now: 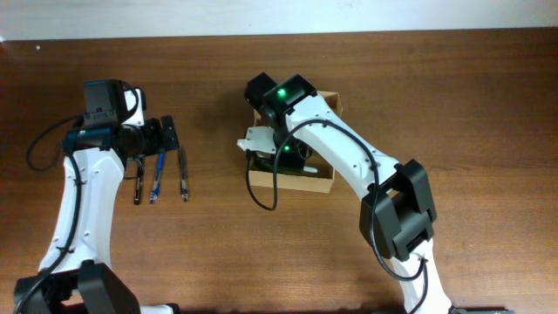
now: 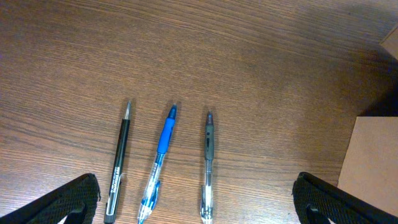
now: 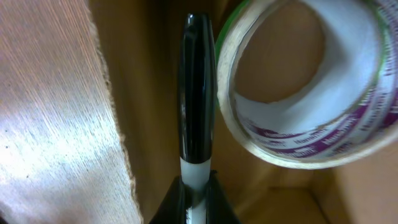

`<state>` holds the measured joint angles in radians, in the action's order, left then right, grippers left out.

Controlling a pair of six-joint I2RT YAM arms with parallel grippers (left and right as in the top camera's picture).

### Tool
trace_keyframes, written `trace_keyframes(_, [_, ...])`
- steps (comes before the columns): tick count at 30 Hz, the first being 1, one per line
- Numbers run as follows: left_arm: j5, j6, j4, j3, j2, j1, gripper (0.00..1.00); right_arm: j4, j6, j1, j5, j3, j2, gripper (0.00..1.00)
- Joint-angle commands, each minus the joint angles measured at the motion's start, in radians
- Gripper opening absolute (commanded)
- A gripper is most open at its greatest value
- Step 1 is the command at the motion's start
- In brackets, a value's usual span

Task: Pack container
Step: 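Lower the black marker into the box and open the right gripper, then withdraw the right gripper to the right side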

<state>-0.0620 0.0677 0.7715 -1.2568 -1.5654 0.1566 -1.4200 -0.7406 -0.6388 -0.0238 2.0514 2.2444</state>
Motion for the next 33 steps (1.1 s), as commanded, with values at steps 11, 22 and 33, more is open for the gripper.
trace_keyframes(11, [0.007,-0.016,0.0,-0.018,-0.006,0.003,0.99,0.023,0.066,0.011,-0.044,-0.051,-0.029,0.4])
trace_keyframes(22, [0.007,-0.016,0.0,-0.018,-0.006,0.003,0.99,0.039,0.366,0.048,0.09,0.106,-0.421,0.51])
trace_keyframes(33, [-0.021,-0.016,0.027,-0.018,-0.006,0.003,0.99,0.081,0.7,0.543,0.073,0.105,-0.671,0.57])
